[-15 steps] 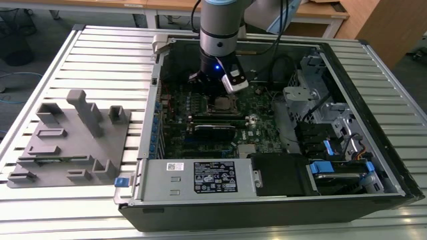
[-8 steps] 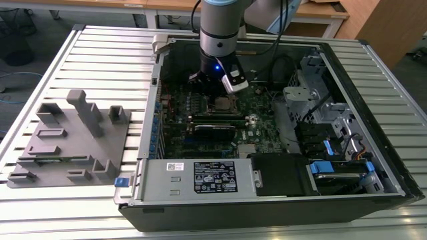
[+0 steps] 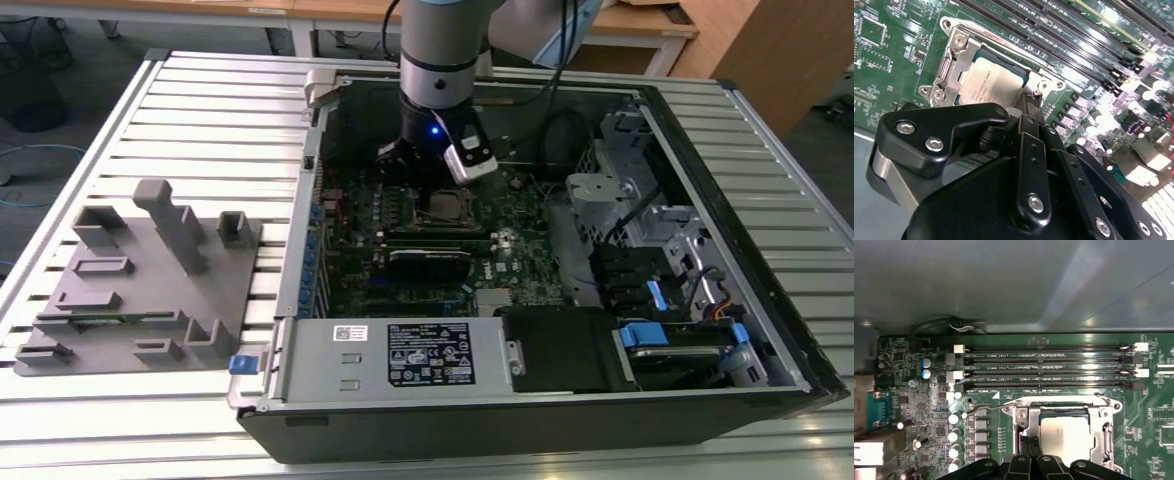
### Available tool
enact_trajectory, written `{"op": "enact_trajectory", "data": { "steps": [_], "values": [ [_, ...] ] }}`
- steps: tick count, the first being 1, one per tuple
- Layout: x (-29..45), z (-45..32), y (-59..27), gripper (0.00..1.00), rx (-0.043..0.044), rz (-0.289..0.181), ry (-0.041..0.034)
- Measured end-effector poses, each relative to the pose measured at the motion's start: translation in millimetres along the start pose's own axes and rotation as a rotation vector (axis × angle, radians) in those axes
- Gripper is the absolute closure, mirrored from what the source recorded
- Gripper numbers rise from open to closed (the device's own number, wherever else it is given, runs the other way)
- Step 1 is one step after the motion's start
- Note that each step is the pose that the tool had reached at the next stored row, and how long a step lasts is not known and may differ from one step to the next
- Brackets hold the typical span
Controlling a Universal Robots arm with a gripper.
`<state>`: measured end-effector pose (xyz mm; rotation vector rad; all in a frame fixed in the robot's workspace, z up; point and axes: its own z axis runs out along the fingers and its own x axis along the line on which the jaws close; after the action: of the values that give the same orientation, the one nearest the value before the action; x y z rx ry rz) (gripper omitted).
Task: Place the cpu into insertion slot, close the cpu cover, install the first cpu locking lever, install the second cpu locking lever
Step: 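Close the cpu cover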
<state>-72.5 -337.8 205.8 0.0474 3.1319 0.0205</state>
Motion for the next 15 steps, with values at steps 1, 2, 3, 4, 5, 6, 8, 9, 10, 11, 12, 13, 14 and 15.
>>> {"op": "enact_trajectory", "data": {
  "steps": [1,2,3,4,5,6,8,9,10,11,12,13,14,15],
  "values": [
    [0.0,-2.2,0.0,0.89,0.0002,0.000,0.0001],
    [0.0,-5.6,0.0,0.89,0.0004,0.000,0.0002],
    [-0.1,-7.8,0.1,0.89,0.0002,0.000,0.0001],
    [-0.1,-10.0,0.1,0.89,0.0002,0.000,0.0002],
    [-0.1,-11.8,0.1,0.89,0.0002,0.000,0.0001],
    [-0.1,-12.9,0.1,0.89,0.0003,0.000,0.0002],
    [-0.1,-13.1,0.2,0.89,0.0000,0.000,0.0000],
    [-0.1,-13.1,0.2,0.89,-0.0001,0.000,0.0000],
    [-0.1,-13.2,0.2,0.89,0.0000,0.000,0.0000],
    [-0.1,-13.3,0.1,0.89,0.0003,0.000,0.0002],
    [-0.5,-13.3,0.1,0.89,0.0003,0.000,0.0003],
    [-1.8,-13.3,0.2,0.89,0.0004,0.000,0.0003],
    [-4.1,-13.3,0.3,0.89,0.0003,0.000,0.0003],
    [-6.7,-13.2,0.4,0.89,0.0001,0.000,0.0001]
  ]
}}
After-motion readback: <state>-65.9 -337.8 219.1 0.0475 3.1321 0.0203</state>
